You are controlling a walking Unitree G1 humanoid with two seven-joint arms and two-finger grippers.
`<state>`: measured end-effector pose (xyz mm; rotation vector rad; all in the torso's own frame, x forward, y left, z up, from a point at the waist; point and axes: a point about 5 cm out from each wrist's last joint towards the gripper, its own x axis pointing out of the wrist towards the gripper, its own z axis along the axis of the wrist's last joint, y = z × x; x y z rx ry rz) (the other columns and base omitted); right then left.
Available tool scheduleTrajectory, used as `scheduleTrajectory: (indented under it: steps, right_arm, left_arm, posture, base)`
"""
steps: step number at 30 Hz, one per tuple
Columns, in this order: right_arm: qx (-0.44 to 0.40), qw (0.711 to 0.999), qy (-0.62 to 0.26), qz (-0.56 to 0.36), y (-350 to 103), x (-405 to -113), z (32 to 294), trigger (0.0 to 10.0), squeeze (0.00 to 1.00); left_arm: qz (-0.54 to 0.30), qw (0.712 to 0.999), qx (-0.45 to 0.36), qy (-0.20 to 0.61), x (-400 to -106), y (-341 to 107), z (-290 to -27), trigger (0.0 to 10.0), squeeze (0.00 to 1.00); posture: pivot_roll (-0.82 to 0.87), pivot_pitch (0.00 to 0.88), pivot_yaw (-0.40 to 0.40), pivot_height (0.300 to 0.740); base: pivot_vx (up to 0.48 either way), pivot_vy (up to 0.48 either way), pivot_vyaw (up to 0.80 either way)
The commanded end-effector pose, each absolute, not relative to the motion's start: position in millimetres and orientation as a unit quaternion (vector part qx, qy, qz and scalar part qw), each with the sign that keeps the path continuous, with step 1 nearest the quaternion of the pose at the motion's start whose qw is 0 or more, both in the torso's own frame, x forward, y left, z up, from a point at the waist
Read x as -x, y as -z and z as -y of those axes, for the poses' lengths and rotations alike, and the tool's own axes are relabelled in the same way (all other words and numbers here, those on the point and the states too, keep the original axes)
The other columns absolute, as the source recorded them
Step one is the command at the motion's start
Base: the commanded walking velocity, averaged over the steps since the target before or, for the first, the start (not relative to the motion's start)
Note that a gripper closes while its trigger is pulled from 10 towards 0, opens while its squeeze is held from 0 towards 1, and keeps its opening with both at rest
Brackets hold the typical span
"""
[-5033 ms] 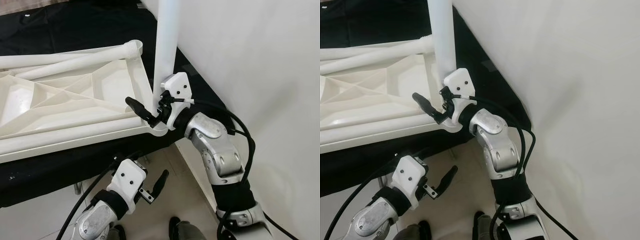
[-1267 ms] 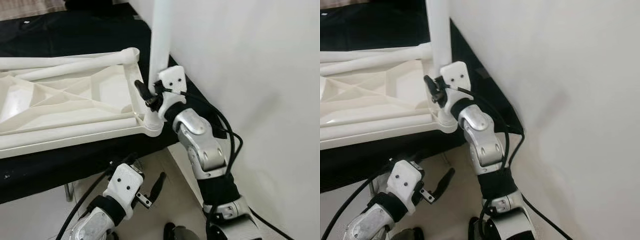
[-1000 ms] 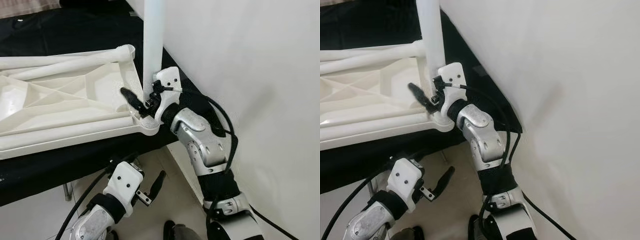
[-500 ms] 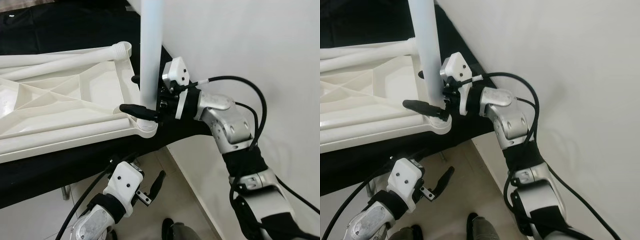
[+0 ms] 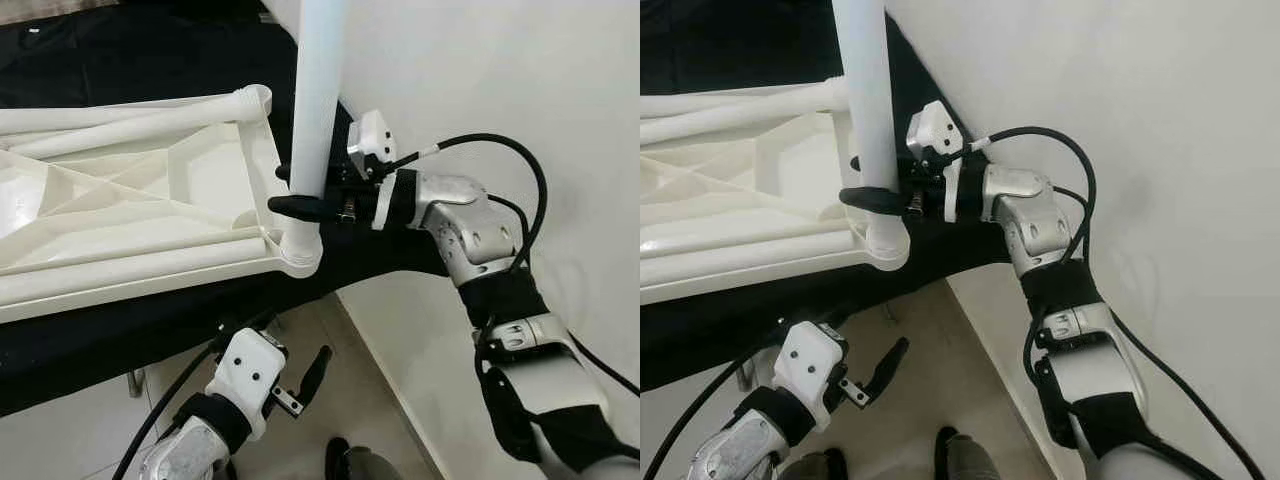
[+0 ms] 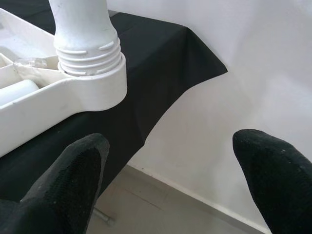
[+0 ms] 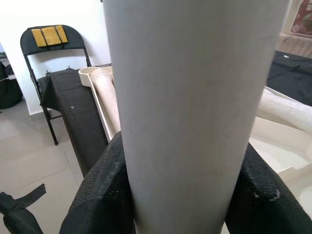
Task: Building children table
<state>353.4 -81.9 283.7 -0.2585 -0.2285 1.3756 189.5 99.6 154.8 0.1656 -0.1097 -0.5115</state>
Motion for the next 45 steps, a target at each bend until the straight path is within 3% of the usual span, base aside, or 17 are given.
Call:
scheduleTrajectory:
  steps: [1, 2, 3, 4, 5, 6, 7, 11, 16, 18, 21, 22, 29, 31, 32, 41, 45]
  right_arm:
    - [0.115, 0.762, -0.633, 0.075, -269.9, -355.9, 86.1, 0.0, 0.00]
    - [0.115, 0.762, -0.633, 0.075, -269.9, -355.9, 86.1, 0.0, 0.00]
    - [0.111, 0.821, -0.558, 0.059, -253.8, -362.5, 89.4, 0.0, 0.00]
    - [0.111, 0.821, -0.558, 0.059, -253.8, -362.5, 89.4, 0.0, 0.00]
    - [0.137, 0.918, -0.372, 0.022, -233.5, -375.8, 100.2, 0.0, 0.00]
    - [0.137, 0.918, -0.372, 0.022, -233.5, -375.8, 100.2, 0.0, 0.00]
    - [0.131, 0.954, -0.270, 0.001, -209.3, -362.5, 96.4, 0.0, 0.00]
    - [0.112, 0.972, -0.207, -0.009, -184.0, -313.8, 64.9, 0.0, 0.00]
    - [0.095, 0.971, -0.220, -0.006, -184.0, -316.5, 54.6, 0.0, 0.00]
    - [0.084, 0.968, -0.236, 0.014, -194.8, -324.5, 49.8, 10.0, 0.00]
    - [0.054, 0.964, -0.257, 0.047, -209.4, -328.2, 42.7, 10.0, 0.00]
    - [0.020, 0.957, -0.282, 0.065, -220.3, -325.5, 37.7, 10.0, 1.00]
    - [-0.014, 0.931, -0.355, 0.087, -234.7, -318.9, 31.6, 10.0, 1.00]
    - [0.020, 0.902, -0.422, 0.091, -235.8, -319.4, 33.1, 10.0, 1.00]
    - [0.045, 0.890, -0.446, 0.087, -233.5, -325.7, 40.0, 10.0, 0.00]
    - [0.101, 0.806, -0.578, 0.080, -249.3, -345.2, 69.7, 10.0, 0.00]
    - [0.089, 0.796, -0.593, 0.083, -259.0, -350.5, 75.2, 10.0, 0.00]
  left_arm:
    - [0.048, 0.962, -0.072, 0.260, -185.8, -154.3, -96.9, 10.0, 0.00]
    - [0.048, 0.962, -0.072, 0.260, -185.8, -154.3, -96.9, 10.0, 0.00]
    - [0.048, 0.962, -0.072, 0.259, -185.7, -154.3, -97.3, 10.0, 0.00]
    - [0.048, 0.962, -0.072, 0.259, -185.7, -154.3, -97.3, 10.0, 0.00]
    - [0.048, 0.962, -0.072, 0.258, -185.5, -154.3, -98.0, 10.0, 0.00]
    - [0.048, 0.962, -0.072, 0.258, -185.5, -154.3, -98.0, 10.0, 0.00]
    - [0.048, 0.963, -0.072, 0.257, -185.5, -154.4, -99.0, 10.0, 0.00]
    - [0.047, 0.962, -0.074, 0.257, -188.6, -153.3, -100.5, 10.0, 0.00]
    - [0.046, 0.962, -0.076, 0.258, -191.1, -151.8, -100.8, 10.0, 0.00]
    - [0.046, 0.962, -0.078, 0.257, -192.4, -150.8, -101.2, 10.0, 0.00]
    - [0.047, 0.962, -0.079, 0.255, -193.5, -150.6, -101.3, 10.0, 0.00]
    - [0.048, 0.963, -0.078, 0.255, -193.9, -151.1, -101.1, 10.0, 0.00]
    - [0.049, 0.963, -0.078, 0.255, -194.1, -151.6, -100.8, 10.0, 0.00]
    - [0.050, 0.963, -0.077, 0.255, -194.4, -152.1, -100.4, 10.0, 0.00]
    - [0.051, 0.962, -0.076, 0.256, -194.3, -152.5, -100.0, 10.0, 0.00]
    - [0.052, 0.963, -0.073, 0.256, -190.5, -154.5, -98.4, 10.0, 0.00]
    - [0.051, 0.963, -0.073, 0.256, -189.4, -154.9, -97.7, 10.0, 0.00]
  posture:
    - [0.07, 0.274, -0.083, 0.740]
    - [0.07, 0.274, -0.083, 0.740]
    - [0.06, 0.276, -0.090, 0.740]
    - [0.06, 0.276, -0.090, 0.740]
    - [0.06, 0.279, -0.089, 0.740]
    - [0.06, 0.279, -0.089, 0.740]
    - [0.06, 0.279, -0.084, 0.740]
    - [0.05, 0.273, -0.069, 0.740]
    - [0.05, 0.266, -0.068, 0.740]
    - [0.05, 0.254, -0.073, 0.740]
    - [0.04, 0.252, -0.074, 0.740]
    - [0.04, 0.252, -0.073, 0.740]
    - [0.05, 0.250, -0.075, 0.740]
    - [0.05, 0.252, -0.075, 0.740]
    - [0.05, 0.254, -0.076, 0.740]
    - [0.07, 0.266, -0.077, 0.740]
    - [0.07, 0.270, -0.084, 0.740]
  base:
    - [0.000, 0.000, 0.00]
    - [0.000, 0.000, 0.00]
    - [0.000, 0.000, 0.00]
    - [0.000, 0.000, 0.00]
    - [0.000, 0.000, 0.00]
    - [0.000, 0.000, 0.00]
    - [0.000, 0.000, 0.00]
    - [0.000, 0.000, 0.00]
    - [0.000, 0.000, 0.00]
    - [0.000, 0.000, 0.00]
    - [0.000, 0.000, 0.00]
    - [0.000, 0.000, 0.00]
    - [0.000, 0.000, 0.00]
    - [0.000, 0.000, 0.00]
    - [0.000, 0.000, 0.00]
    - [0.000, 0.000, 0.00]
    - [0.000, 0.000, 0.00]
